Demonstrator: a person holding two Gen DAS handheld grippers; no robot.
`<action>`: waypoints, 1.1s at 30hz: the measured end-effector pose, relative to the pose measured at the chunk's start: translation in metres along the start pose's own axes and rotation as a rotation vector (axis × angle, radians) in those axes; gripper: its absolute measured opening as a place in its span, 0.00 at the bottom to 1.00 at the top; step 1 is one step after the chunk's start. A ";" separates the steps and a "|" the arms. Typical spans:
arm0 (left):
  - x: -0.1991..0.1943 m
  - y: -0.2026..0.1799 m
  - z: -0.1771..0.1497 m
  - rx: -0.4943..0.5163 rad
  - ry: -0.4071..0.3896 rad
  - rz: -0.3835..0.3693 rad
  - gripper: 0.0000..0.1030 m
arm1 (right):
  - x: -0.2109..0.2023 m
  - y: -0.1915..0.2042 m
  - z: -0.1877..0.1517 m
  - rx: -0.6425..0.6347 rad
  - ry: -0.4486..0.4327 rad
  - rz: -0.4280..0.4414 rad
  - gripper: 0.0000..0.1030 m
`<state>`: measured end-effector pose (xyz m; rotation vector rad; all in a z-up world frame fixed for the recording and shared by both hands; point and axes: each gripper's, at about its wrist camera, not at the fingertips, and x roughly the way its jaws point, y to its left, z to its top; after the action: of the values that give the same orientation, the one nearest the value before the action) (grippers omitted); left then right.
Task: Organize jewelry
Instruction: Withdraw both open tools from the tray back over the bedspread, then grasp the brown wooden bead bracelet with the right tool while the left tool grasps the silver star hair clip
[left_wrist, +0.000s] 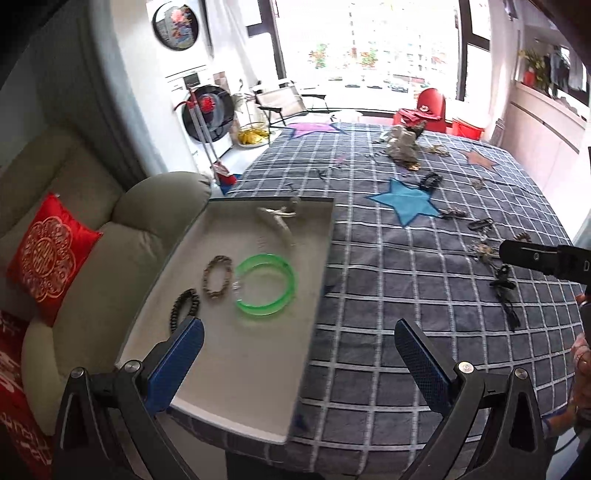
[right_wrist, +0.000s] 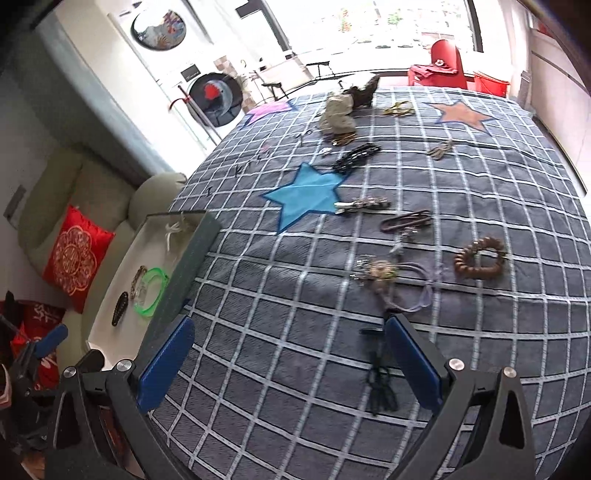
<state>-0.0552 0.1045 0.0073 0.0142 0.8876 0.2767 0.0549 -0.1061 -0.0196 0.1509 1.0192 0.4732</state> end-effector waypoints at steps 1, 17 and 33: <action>0.001 -0.004 0.001 0.006 0.001 -0.007 1.00 | -0.004 -0.004 -0.002 0.011 -0.007 -0.003 1.00; 0.035 -0.093 0.011 0.123 0.073 -0.181 1.00 | -0.063 -0.118 -0.042 0.246 -0.054 -0.200 1.00; 0.080 -0.126 0.070 0.176 0.054 -0.159 1.00 | -0.053 -0.143 -0.041 0.261 -0.017 -0.278 1.00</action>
<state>0.0761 0.0098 -0.0255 0.0990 0.9593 0.0503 0.0414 -0.2605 -0.0476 0.2414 1.0639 0.0846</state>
